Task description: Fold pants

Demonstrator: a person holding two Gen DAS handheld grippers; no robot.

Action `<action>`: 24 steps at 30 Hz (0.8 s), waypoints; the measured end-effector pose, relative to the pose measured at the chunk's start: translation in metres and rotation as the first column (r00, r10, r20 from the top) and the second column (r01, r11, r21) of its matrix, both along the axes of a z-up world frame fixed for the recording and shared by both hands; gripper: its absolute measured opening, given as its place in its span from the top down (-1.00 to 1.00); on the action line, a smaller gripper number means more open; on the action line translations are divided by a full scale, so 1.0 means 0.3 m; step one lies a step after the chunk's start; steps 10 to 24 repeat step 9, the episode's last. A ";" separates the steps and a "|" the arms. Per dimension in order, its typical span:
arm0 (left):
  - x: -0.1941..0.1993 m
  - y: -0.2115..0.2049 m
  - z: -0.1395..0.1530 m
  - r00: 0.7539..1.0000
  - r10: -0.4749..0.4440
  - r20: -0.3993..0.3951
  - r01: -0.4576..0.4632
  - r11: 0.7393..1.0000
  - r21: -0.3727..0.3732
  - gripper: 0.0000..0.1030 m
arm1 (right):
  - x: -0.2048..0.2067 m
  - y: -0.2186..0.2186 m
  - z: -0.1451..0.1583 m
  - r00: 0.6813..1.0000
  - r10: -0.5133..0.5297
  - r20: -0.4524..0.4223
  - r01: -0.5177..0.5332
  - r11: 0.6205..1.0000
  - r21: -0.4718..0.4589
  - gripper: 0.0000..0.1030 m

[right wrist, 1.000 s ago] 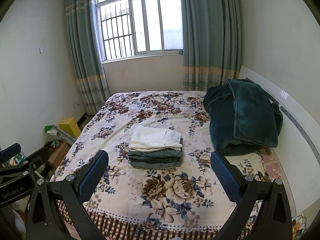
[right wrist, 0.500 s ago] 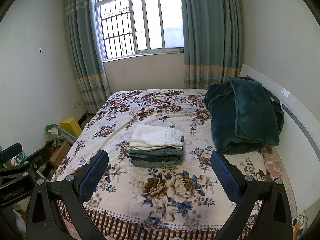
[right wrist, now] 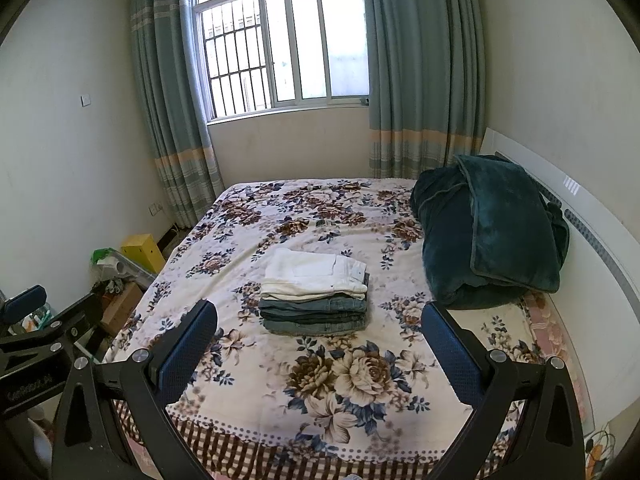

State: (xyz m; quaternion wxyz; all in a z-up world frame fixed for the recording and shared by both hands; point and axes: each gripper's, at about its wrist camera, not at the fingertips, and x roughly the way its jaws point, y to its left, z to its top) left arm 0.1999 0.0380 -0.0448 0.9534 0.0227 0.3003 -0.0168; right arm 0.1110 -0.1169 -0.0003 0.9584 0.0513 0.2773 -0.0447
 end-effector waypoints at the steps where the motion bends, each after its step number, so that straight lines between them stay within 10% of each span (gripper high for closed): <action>1: 0.000 0.000 0.000 1.000 -0.001 0.000 0.001 1.000 0.000 -0.97 | -0.001 -0.007 0.003 1.000 -0.002 -0.001 0.002 1.000 -0.001 -1.00; 24: 0.002 -0.009 0.007 1.000 -0.005 0.014 0.005 1.000 0.002 -0.97 | -0.004 -0.001 0.000 1.000 -0.004 -0.001 0.004 1.000 0.001 -1.00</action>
